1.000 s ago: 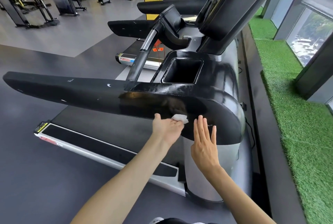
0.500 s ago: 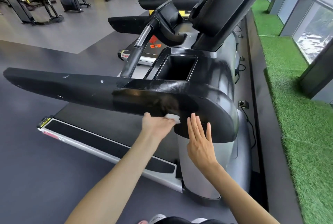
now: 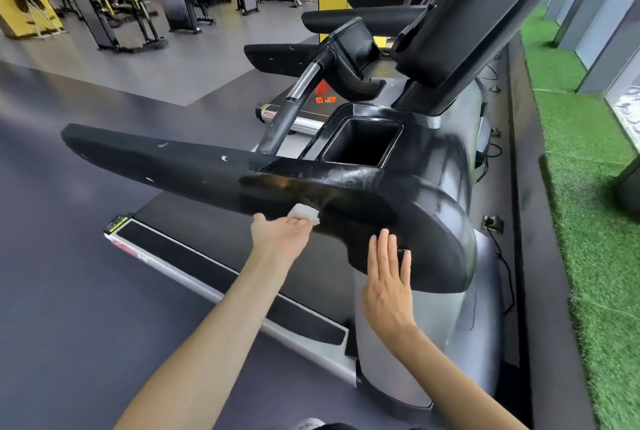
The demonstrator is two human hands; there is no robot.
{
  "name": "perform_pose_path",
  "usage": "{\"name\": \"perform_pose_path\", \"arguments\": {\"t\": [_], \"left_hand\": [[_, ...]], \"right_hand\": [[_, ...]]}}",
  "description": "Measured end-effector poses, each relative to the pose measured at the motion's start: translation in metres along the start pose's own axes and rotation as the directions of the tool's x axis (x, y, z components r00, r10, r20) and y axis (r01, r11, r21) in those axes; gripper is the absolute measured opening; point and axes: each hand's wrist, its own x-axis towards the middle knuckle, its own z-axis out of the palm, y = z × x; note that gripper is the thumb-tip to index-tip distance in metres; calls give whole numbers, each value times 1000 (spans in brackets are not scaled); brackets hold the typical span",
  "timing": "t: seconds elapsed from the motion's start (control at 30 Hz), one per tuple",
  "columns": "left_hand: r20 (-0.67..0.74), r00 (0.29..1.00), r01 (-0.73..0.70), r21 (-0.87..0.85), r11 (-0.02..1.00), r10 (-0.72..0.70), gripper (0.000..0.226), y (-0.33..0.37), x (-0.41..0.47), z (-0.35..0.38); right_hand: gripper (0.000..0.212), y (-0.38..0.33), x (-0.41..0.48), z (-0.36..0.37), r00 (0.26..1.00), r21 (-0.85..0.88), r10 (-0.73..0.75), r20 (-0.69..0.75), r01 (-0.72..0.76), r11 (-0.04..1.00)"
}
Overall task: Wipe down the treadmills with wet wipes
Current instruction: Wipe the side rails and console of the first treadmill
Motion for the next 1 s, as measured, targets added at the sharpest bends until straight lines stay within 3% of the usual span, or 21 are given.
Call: {"name": "perform_pose_path", "arguments": {"t": [0.07,0.13,0.2,0.27,0.37,0.4,0.47,0.5,0.6,0.67,0.73,0.83,0.9,0.93,0.97,1.0], "left_hand": [[-55,989,-125,208,970,139,71,18,-2,5],[3,972,-210,456,865,235,62,10,-7,12],[30,995,-98,422,901,94,69,-15,-11,12],[6,1000,-15,491,871,14,77,-33,-14,10],[33,987,-137,674,726,155,70,-16,-4,4],[35,976,-184,670,720,216,72,-6,10,2],[0,989,-132,432,892,146,90,2,21,-3],[60,990,-144,383,912,131,92,-5,20,-4],[127,991,-104,518,849,43,87,-57,1,-4],[92,996,-44,582,812,-11,87,-78,-2,-4],[82,994,16,500,866,-66,90,-74,6,-6],[34,999,-27,315,949,17,78,-59,31,-11],[44,990,-136,469,873,130,56,-78,36,-12],[74,980,-191,630,752,187,50,-96,37,-18],[79,968,-222,717,661,240,51,-116,35,-25],[60,971,-204,718,666,233,58,-135,30,-34]], "right_hand": [[71,-4,1,0,1000,18,25,7,-25,1000],[71,-10,1,1,998,26,56,22,-57,998],[73,-15,1,2,997,37,78,17,-78,996],[74,-15,1,3,997,39,80,11,-80,996],[74,-10,0,2,998,36,60,10,-61,997],[74,-8,0,2,999,33,53,9,-53,998],[75,-5,-3,2,999,30,43,10,-43,999],[75,-3,-4,2,999,25,41,14,-42,999],[75,3,-6,0,999,12,30,33,-30,999],[74,9,-9,-3,999,10,24,34,-24,1000],[76,21,-11,-7,999,-8,15,29,-15,1000],[83,41,-15,-13,1000,-25,23,18,-23,999],[85,50,-17,-16,1000,-20,19,11,-19,1000],[86,54,-18,-17,1000,-22,8,15,-7,1000],[87,57,-19,-17,1000,-27,-7,22,7,1000],[86,61,-20,-17,999,-37,-23,26,24,999]]}}
